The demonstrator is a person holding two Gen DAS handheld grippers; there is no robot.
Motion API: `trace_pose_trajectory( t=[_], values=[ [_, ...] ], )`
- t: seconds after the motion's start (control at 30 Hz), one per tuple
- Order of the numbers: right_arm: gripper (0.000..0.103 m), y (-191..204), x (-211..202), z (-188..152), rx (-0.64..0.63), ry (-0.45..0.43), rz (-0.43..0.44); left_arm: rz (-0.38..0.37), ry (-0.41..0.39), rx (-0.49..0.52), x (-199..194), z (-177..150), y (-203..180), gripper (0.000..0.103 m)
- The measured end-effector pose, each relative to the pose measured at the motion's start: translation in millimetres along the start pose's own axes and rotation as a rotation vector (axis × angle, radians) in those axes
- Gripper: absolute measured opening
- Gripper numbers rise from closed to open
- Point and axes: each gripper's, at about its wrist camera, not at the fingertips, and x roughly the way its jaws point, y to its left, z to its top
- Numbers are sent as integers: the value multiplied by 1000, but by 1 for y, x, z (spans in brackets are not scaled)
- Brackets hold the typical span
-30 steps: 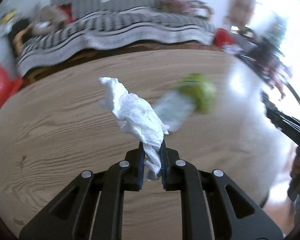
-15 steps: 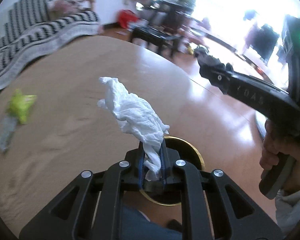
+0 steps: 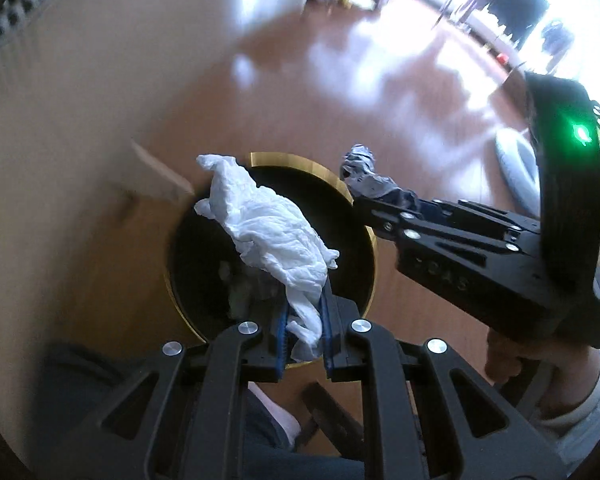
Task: Collect trash
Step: 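Carry the tissue and foil over the bin, then open both grippers to drop the tissue and foil into the bin, then move both grippers back over the table toward the medicine box and snack bag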
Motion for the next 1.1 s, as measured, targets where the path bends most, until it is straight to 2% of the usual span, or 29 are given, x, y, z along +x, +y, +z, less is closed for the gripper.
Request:
trace_pose_trajectory(
  t=[0.13,0.23,0.4,0.63,0.67,0.7,0.73,0.77,0.8,0.83,0.87,0.93,1.03,1.1],
  values=[
    [25,-9,27,-7,36,61,13,-6,111,-35,50,-4,11,12],
    [25,-7,32,-2,42,73,16,-15,148,-73,71,-4,22,12],
    [25,-9,38,1,42,90,19,-28,165,-87,82,-6,28,12],
    [25,-9,45,5,64,113,28,-33,151,-98,88,-3,31,13],
    [25,-10,42,5,72,113,33,-32,142,-110,87,-2,32,17],
    [25,-11,41,7,80,106,38,-29,131,-131,86,-2,35,25],
    [29,-12,37,9,89,97,40,-27,126,-146,82,-5,34,57],
    [49,-13,33,11,102,88,26,-21,112,-160,80,-5,35,91],
    [62,-16,24,15,117,56,28,-13,84,-171,77,-5,34,94],
    [82,-19,13,18,123,21,31,-10,55,-172,72,-6,33,94],
    [92,-20,6,21,121,-2,21,-21,53,-165,70,-7,31,96],
    [97,-23,-14,27,117,-58,-12,-47,56,-146,66,-9,24,97],
    [97,-28,-42,34,119,-167,-95,-77,47,-102,51,-10,7,97],
    [97,-26,-60,37,88,-254,-171,-67,8,-39,30,-10,-9,97]
  ],
)
